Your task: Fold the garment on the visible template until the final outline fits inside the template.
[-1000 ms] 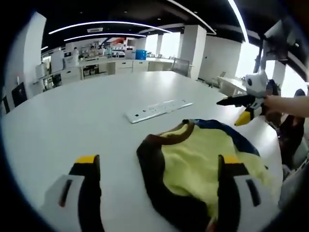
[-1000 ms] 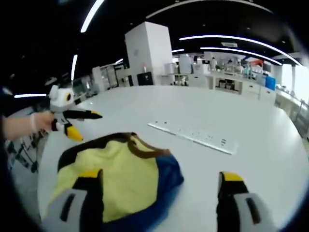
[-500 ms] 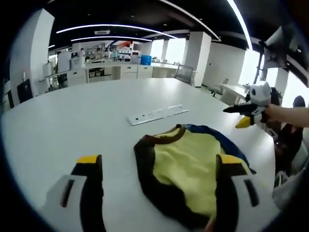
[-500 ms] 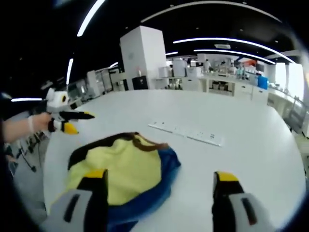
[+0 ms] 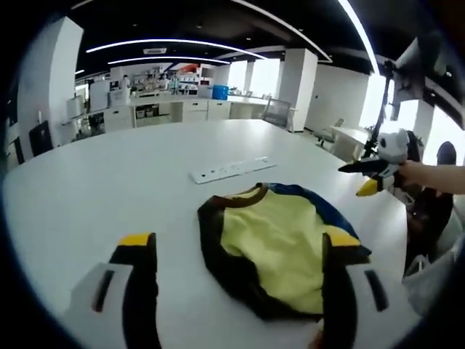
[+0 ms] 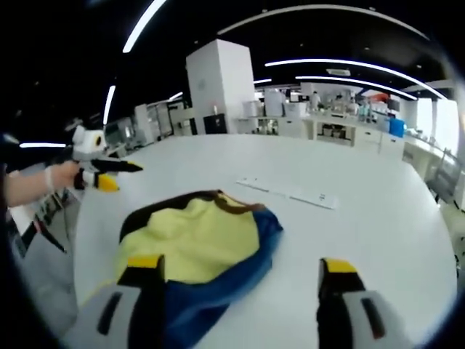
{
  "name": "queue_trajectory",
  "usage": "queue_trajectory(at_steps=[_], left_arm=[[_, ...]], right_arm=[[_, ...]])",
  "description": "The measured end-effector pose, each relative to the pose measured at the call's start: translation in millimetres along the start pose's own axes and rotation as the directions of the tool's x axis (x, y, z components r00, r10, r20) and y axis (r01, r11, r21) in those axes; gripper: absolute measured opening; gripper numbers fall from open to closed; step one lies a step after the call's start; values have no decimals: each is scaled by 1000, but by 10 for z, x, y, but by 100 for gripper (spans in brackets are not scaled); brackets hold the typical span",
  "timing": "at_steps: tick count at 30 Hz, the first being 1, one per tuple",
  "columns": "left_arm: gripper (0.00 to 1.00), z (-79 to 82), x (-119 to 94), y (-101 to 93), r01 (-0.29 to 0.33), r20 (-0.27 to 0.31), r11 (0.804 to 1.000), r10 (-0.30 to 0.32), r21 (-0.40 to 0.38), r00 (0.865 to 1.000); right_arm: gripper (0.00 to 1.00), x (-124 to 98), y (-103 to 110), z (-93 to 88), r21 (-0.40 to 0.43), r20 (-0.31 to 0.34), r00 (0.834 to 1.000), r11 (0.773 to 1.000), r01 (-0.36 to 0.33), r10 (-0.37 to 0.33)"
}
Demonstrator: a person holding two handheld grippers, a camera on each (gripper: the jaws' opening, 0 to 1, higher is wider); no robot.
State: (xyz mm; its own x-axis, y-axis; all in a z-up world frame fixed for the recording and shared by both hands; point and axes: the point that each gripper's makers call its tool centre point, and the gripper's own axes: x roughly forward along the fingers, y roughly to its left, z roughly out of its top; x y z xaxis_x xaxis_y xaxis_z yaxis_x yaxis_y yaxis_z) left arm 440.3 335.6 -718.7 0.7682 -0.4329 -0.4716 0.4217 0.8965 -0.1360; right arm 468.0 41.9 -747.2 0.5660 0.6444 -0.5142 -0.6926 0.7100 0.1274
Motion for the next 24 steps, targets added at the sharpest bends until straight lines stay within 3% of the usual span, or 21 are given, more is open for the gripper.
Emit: queue_trajectory(at_steps=[4, 24], left_arm=[[90, -108, -162, -170, 0, -3, 1000, 0, 2, 1000], [86, -360, -472, -409, 12, -5, 999, -12, -32, 1000]], right_arm=[[85, -118, 52, -137, 16, -2, 1000, 1000, 4, -4], [81, -596, 320, -657, 75, -18, 1000, 997, 26, -25]])
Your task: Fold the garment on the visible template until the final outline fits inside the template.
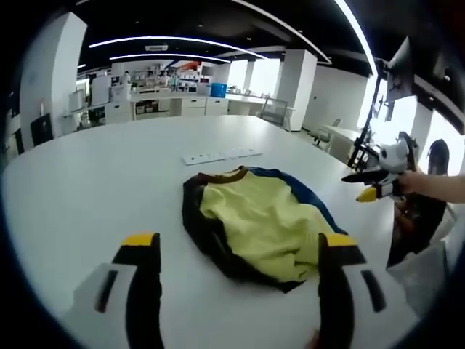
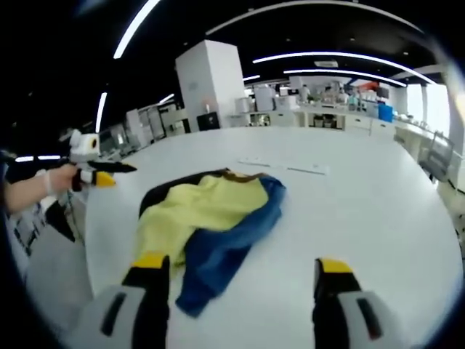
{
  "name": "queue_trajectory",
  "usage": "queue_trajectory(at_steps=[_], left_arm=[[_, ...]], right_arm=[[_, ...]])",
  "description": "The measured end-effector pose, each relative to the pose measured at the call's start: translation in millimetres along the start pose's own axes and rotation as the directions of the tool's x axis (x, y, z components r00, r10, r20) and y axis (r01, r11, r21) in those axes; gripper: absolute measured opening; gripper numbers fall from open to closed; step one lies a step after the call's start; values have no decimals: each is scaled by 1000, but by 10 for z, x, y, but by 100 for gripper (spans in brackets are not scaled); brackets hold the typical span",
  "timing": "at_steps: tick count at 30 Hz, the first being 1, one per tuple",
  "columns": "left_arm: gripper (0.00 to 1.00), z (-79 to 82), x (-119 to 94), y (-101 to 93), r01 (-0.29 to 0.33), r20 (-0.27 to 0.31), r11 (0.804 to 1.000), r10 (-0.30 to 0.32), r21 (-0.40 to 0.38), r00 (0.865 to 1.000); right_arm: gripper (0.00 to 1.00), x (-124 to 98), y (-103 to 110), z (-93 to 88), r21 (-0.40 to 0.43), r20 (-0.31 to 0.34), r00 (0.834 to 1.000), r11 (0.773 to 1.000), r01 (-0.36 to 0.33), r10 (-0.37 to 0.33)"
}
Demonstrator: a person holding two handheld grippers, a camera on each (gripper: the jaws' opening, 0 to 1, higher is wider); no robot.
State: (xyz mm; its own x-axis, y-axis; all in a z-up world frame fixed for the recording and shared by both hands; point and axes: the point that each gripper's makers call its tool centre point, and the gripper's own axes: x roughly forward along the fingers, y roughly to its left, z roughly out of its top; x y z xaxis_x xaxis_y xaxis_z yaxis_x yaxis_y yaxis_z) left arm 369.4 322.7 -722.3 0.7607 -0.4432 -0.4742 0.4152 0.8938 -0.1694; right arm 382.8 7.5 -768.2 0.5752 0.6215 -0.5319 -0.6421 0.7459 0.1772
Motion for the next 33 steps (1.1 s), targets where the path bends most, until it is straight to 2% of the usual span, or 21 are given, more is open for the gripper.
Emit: queue_trajectory(at_steps=[2, 10, 12, 13, 17, 19, 20, 23, 28, 33], left_arm=[[86, -5, -27, -13, 0, 1, 1000, 0, 0, 1000], [85, -42, -31, -52, 10, 5, 1000, -10, -11, 1000], [85, -61, -24, -64, 15, 4, 1000, -15, -15, 1000], [84, -73, -20, -63, 15, 4, 1000, -15, -16, 1000], [84, -92, -33, -97, 13, 11, 999, -13, -34, 1000], [84, -128, -15, -100, 15, 11, 999, -15, -40, 1000], [84, -147, -6, -96, 17, 9, 999, -16, -42, 1000], [84, -179, -8, -99, 17, 7, 999, -17, -48, 1000], [83, -258, -21, -120, 20, 7, 998, -20, -65, 1000], [83, -329, -70, -132, 16, 10, 996, -15, -84, 1000]], right_arm=[[81, -11, -31, -25, 2, -5, 1000, 1000, 6, -6], [79, 13, 66, -29, -9, -11, 1000, 1000, -2, 2], [74, 36, 153, -36, -24, -13, 1000, 1000, -17, 16], [69, 45, 180, -35, -43, -14, 1000, 999, -19, 19], [58, 79, 383, -65, -149, -27, 999, 989, -25, 21], [44, 86, 565, -107, -218, -40, 998, 974, -56, 48], [40, 97, 620, -128, -236, -49, 997, 969, -67, 57], [41, 187, 711, -215, -249, -84, 993, 964, -97, 79], [35, 304, 835, -330, -280, -123, 989, 953, -119, 87], [30, 369, 887, -358, -301, -146, 985, 944, -137, 97]])
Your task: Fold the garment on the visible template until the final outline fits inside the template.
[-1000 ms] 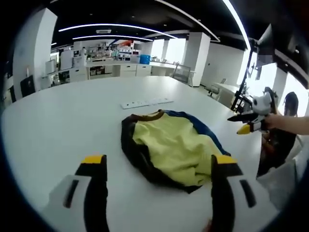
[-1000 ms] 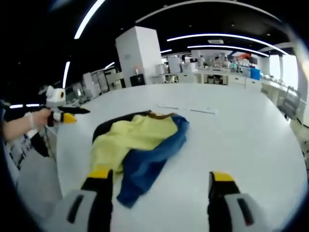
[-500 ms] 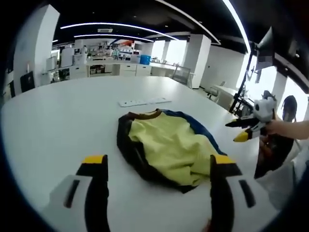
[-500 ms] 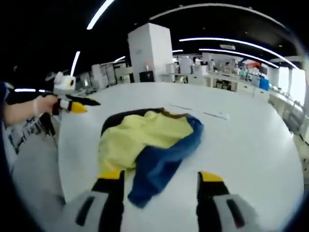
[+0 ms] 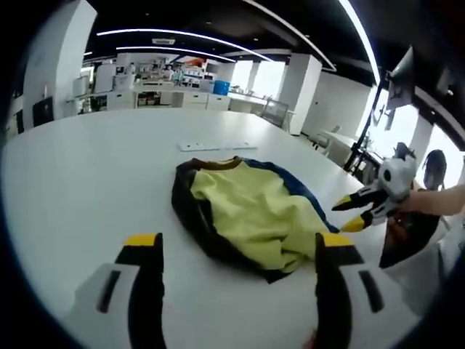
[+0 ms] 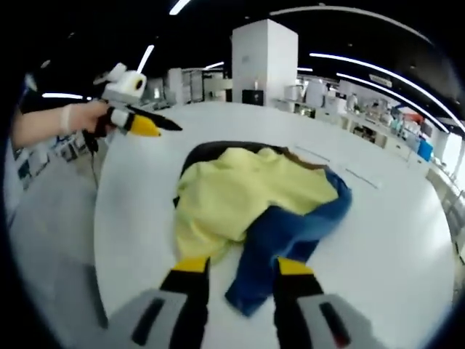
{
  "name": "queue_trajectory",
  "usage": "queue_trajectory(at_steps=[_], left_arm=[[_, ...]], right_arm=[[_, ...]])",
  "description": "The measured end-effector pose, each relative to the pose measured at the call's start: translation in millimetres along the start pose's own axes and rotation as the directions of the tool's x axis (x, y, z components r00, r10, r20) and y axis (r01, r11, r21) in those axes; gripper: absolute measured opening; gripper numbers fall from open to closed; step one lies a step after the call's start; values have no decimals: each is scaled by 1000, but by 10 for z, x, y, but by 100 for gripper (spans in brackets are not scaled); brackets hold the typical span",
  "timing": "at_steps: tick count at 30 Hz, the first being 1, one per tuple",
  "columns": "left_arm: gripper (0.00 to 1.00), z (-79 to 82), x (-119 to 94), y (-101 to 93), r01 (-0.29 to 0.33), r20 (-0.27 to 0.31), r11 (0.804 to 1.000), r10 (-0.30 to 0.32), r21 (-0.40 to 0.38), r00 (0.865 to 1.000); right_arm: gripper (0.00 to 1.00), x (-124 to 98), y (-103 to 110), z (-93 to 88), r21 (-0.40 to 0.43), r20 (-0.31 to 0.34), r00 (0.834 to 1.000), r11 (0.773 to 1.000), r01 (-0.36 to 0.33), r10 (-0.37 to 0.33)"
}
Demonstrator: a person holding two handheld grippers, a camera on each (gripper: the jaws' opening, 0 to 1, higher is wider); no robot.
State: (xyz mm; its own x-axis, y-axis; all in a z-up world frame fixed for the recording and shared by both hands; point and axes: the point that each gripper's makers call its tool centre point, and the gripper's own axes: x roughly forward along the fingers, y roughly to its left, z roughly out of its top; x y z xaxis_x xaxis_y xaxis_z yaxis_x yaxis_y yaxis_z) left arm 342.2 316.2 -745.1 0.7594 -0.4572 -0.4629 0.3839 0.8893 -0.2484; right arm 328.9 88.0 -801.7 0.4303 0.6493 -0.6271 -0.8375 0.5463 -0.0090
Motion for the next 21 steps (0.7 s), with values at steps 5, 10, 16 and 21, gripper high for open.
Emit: queue_trajectory(at_steps=[5, 10, 16, 21], left_arm=[[82, -51, -33, 33, -4, 1, 1000, 4, -14, 1000], [82, -107, -91, 88, -15, 2, 1000, 15, -27, 1000], [81, -188, -168, 113, -30, -2, 998, 30, -47, 1000], [81, -230, -191, 148, -39, -4, 997, 39, -59, 999]], right_arm=[[26, 70, -16, 2, -27, -24, 1000, 1000, 3, -4], [14, 147, -43, 29, -104, -37, 998, 994, 39, -43], [14, 287, 0, -24, -137, -81, 996, 990, 22, -34], [7, 379, -31, -116, -142, -118, 992, 990, 27, -44]])
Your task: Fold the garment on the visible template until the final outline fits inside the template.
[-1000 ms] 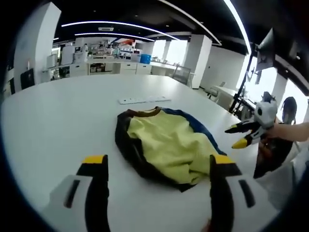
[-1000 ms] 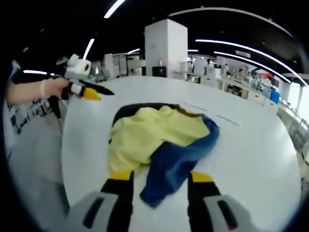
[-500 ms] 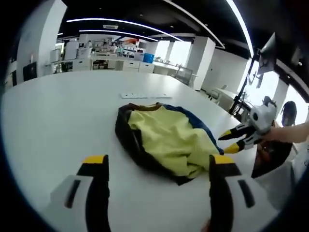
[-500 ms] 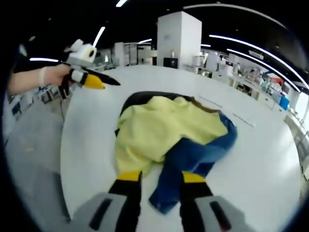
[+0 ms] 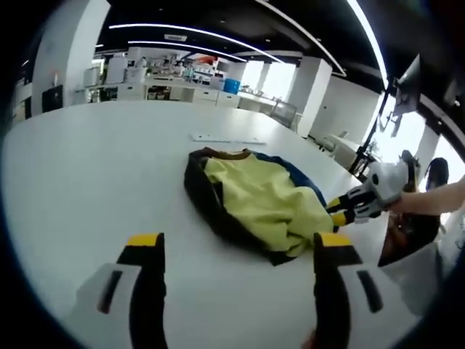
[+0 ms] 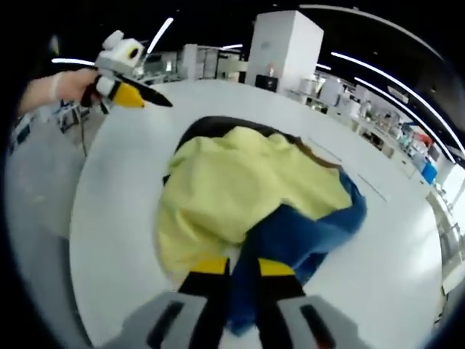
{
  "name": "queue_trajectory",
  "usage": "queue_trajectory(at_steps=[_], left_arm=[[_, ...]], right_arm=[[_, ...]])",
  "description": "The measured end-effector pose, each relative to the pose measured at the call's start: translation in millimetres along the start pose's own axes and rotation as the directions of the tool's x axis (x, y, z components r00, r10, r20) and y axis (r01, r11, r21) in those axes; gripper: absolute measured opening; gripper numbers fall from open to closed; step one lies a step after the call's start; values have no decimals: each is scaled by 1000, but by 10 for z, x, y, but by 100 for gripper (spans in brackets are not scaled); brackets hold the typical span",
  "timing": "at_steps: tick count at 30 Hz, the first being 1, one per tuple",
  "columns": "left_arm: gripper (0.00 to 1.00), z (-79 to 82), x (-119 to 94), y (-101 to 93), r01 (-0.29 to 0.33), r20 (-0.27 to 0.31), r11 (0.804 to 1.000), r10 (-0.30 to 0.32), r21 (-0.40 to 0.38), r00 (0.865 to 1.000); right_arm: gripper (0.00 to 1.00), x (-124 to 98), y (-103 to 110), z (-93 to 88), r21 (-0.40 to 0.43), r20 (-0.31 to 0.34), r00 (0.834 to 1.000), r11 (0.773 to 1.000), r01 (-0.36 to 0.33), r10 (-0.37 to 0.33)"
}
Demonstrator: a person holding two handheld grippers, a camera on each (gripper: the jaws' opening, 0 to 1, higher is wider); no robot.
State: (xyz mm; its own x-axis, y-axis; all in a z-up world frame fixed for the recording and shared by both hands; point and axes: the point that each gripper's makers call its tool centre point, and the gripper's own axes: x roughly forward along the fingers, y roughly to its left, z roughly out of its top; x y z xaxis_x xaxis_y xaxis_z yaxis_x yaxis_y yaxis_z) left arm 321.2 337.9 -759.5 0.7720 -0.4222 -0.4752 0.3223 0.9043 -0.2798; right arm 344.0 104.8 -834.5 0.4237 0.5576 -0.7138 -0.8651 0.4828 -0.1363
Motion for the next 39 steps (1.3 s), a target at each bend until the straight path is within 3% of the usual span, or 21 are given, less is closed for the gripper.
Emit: queue_trajectory(at_steps=[11, 17, 20, 22, 24, 25, 26, 28, 32, 34, 35, 38, 39], left_arm=[[80, -41, -23, -47, -4, -2, 1000, 4, -13, 1000], [80, -53, -11, -45, 0, -4, 1000, 0, -12, 1000], [80, -55, -7, -51, 2, -5, 1000, -2, -14, 1000], [80, -58, 4, -48, 4, -6, 1000, -4, -13, 1000], [80, -59, 15, -48, 6, -7, 1000, -6, -14, 1000], [80, -61, 19, -53, 6, -8, 1000, -6, -14, 1000], [80, -62, 25, -54, 7, -8, 1000, -7, -13, 1000], [79, -60, 34, -64, 10, -7, 1000, -11, -14, 1000], [79, -69, 58, -93, 13, -11, 1000, -14, -15, 1000], [79, -74, 62, -103, 14, -13, 1000, -14, -15, 1000], [79, -76, 63, -107, 14, -13, 1000, -15, -16, 1000], [79, -79, 68, -95, 14, -15, 1000, -14, -16, 1000], [79, -81, 70, -92, 13, -17, 1000, -13, -17, 1000]], right_arm=[[0, 49, -43, -87, -6, -44, 999, 1000, 25, -25], [0, -84, -66, 13, 137, 7, 1000, 990, 28, -29], [0, -191, -135, 91, 271, 71, 997, 962, 12, -32], [0, -288, -223, 162, 350, 113, 992, 937, 7, -50], [0, -424, -380, 236, 485, 171, 982, 875, -8, -86], [0, -445, -408, 252, 505, 180, 979, 863, -11, -92], [0, -516, -513, 284, 573, 207, 972, 819, -27, -112], [0, -612, -643, 244, 653, 229, 961, 757, -32, -157], [0, -710, -914, 28, 720, 205, 951, 694, 13, -230], [0, -721, -1042, -160, 776, 184, 949, 631, 19, -255], [0, -732, -1044, -173, 792, 180, 947, 610, 20, -265], [0, -733, -1142, -411, 805, 114, 947, 587, 90, -301], [0, -720, -1195, -519, 819, 103, 945, 566, 97, -311]])
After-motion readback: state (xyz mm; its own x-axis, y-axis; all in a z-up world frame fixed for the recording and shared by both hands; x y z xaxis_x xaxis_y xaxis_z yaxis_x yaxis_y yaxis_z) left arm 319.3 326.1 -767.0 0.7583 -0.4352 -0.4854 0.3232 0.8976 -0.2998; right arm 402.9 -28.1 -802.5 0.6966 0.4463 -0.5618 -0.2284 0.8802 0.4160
